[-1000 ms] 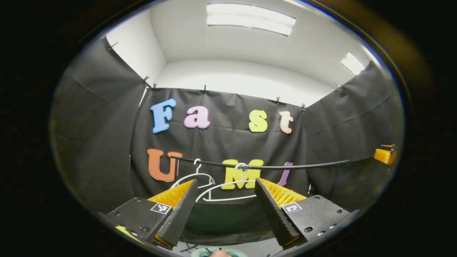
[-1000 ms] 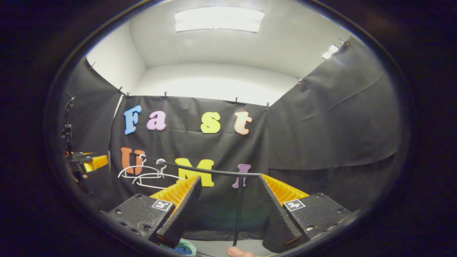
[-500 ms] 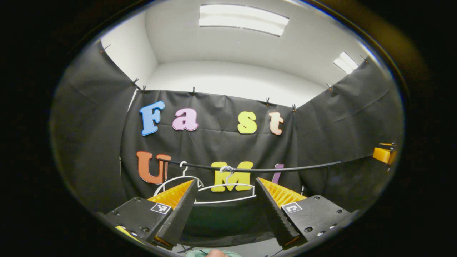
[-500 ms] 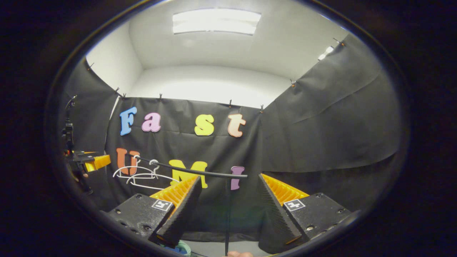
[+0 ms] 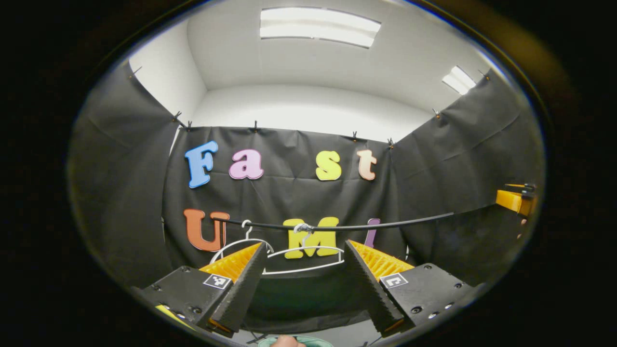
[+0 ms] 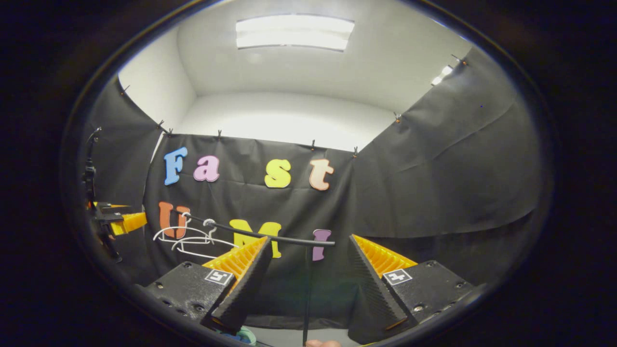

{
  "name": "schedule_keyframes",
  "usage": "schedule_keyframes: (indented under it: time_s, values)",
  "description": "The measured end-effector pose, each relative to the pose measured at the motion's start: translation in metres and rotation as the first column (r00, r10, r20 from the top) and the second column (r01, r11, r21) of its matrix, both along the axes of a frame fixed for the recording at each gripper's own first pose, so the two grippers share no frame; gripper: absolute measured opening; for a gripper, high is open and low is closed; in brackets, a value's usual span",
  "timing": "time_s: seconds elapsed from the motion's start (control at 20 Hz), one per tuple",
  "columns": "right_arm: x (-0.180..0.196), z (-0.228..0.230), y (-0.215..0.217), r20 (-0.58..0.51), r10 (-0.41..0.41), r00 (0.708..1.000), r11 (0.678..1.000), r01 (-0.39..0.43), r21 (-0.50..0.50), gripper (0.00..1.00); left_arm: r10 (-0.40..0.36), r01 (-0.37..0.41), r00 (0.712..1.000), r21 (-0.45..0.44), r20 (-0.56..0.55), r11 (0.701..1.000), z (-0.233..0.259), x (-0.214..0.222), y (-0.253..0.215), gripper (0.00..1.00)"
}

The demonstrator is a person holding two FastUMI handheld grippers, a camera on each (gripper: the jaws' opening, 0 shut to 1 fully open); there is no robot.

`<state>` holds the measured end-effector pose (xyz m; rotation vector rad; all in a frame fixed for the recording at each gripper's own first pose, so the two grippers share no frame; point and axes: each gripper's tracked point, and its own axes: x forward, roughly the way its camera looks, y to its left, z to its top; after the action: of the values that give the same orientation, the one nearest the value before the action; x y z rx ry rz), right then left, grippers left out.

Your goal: Grasp the clothes on the hanger with both hands and then place them into the laundry hamper below.

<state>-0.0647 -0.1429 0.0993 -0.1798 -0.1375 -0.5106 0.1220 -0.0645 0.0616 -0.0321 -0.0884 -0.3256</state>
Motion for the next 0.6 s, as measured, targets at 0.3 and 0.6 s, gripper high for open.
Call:
schedule_keyframes:
  time_s: [0.3, 0.6]
  values:
    - [-0.008, 0.012, -0.008, 0.027, -0.008, 1.0, 1.0, 0.008, -0.003, 0.99, 0.001, -0.001, 1.0, 0.013, 0.009, 1.0, 0.007, -0.005, -0.001, 0.96]
    - [-0.016, 0.02, -0.008, 0.049, -0.009, 0.999, 1.0, 0.01, -0.019, 1.0, 0.002, -0.002, 1.0, 0.013, 0.014, 1.0, 0.01, -0.014, -0.002, 1.0]
